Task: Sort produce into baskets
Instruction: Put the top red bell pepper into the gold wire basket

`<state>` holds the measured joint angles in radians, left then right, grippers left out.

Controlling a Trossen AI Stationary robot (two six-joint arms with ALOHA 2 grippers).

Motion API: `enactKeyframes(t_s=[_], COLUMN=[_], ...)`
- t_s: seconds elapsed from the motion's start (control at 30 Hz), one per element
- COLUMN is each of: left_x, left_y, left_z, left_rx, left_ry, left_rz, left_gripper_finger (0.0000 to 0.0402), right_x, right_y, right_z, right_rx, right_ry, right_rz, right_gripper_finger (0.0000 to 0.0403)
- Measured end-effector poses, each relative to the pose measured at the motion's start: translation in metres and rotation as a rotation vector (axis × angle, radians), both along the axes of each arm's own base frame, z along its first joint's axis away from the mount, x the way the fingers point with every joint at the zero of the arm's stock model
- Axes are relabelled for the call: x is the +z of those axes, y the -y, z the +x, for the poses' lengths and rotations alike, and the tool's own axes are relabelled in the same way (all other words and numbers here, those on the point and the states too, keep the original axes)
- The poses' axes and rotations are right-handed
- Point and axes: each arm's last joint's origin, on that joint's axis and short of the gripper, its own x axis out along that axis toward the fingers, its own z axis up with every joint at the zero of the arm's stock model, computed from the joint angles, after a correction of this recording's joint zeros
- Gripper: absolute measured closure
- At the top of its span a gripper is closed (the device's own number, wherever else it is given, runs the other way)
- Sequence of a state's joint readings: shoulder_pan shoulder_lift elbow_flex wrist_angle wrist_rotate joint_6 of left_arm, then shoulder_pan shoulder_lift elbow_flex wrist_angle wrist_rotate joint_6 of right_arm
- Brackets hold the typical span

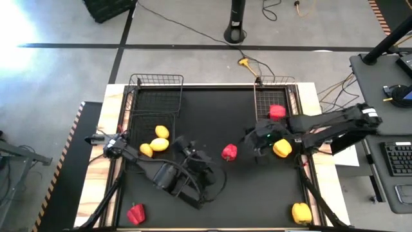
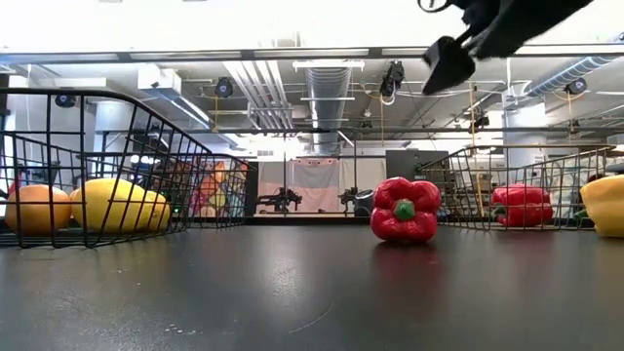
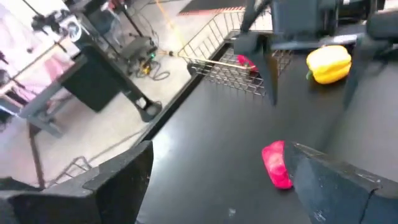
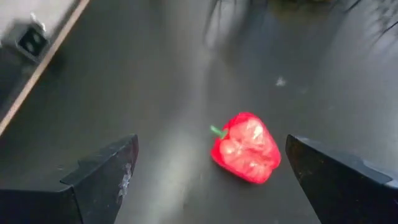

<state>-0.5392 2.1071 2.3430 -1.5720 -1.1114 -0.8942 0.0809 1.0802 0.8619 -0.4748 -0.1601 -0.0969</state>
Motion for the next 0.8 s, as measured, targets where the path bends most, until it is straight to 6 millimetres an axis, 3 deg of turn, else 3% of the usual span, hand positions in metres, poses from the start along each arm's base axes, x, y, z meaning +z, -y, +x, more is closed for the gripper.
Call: enactKeyframes(t_s=[0.4,0.6,0.8], left_x=[0.004,0.005,0.005], left_y=[0.0,0.0,0.0], left_z=[-0.004,-0.004,-0.004], left_rx=[0.001,0.006,0.008], left_ry=[0.023,0.033,0.036], left_rz=[0.006,0.015,0.013], left_gripper_finger=[0.0062,0.0062,0.0062], right_x=[-0.053,-0.059,-0.068], right_y=[-0.003,-0.002,0.001], right_z=[0.038,0.061,0.082], right_rx=[0.235,0.303,0.381], right_ry=[-0.116,-0.136,-0.312], right_rz=[-0.216,-0.298,-0.399], right_gripper_finger=[0.0003,0.0003,0.0003])
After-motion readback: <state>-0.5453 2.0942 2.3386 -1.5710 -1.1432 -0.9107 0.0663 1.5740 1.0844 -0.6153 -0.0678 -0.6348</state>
